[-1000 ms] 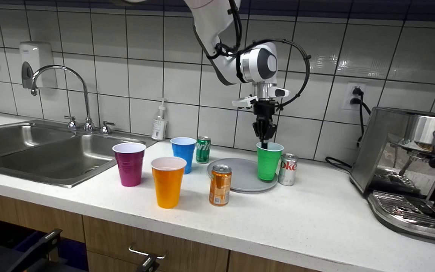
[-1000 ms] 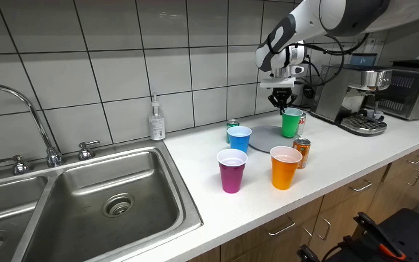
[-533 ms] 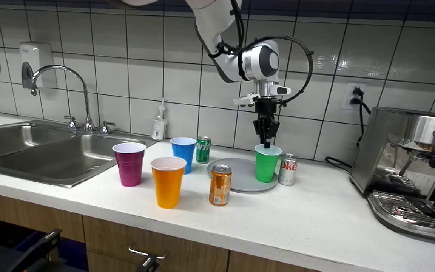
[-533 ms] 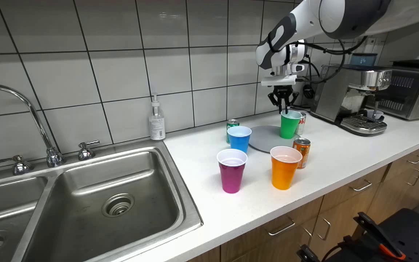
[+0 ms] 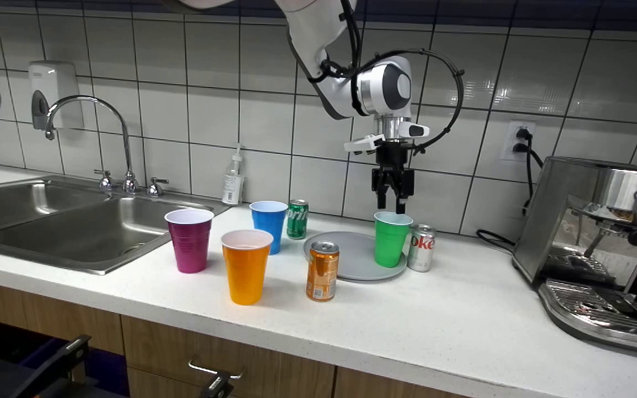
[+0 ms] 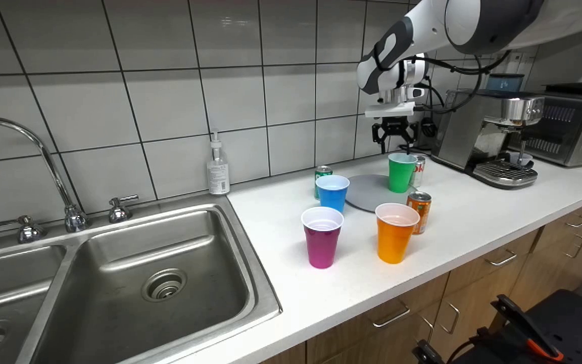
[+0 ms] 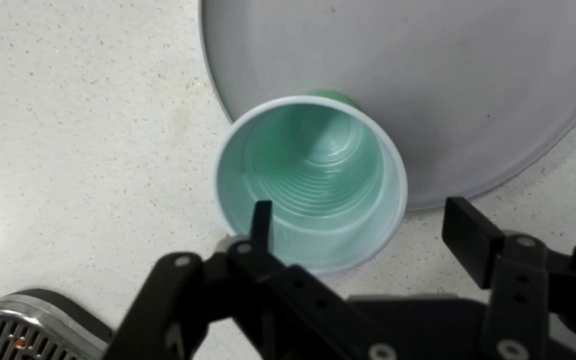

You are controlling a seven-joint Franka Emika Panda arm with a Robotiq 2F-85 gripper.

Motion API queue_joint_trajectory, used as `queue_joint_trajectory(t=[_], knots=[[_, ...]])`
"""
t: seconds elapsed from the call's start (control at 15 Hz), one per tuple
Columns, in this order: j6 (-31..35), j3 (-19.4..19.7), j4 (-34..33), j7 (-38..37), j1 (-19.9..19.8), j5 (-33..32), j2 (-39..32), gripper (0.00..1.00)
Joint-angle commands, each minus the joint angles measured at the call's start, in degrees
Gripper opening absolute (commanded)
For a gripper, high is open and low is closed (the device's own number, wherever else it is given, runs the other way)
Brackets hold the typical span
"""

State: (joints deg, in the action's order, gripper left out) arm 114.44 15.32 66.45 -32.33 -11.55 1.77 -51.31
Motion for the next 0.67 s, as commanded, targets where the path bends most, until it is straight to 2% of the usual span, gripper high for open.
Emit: queue_joint_trajectory(t=[0.0, 0.6], knots=[[-1.47, -1.30, -0.20, 3.55, -1.75, 1.49, 1.02, 1.00], [0.83, -1.36, 6.48, 11.46, -2.22, 4.40, 6.53, 1.00]])
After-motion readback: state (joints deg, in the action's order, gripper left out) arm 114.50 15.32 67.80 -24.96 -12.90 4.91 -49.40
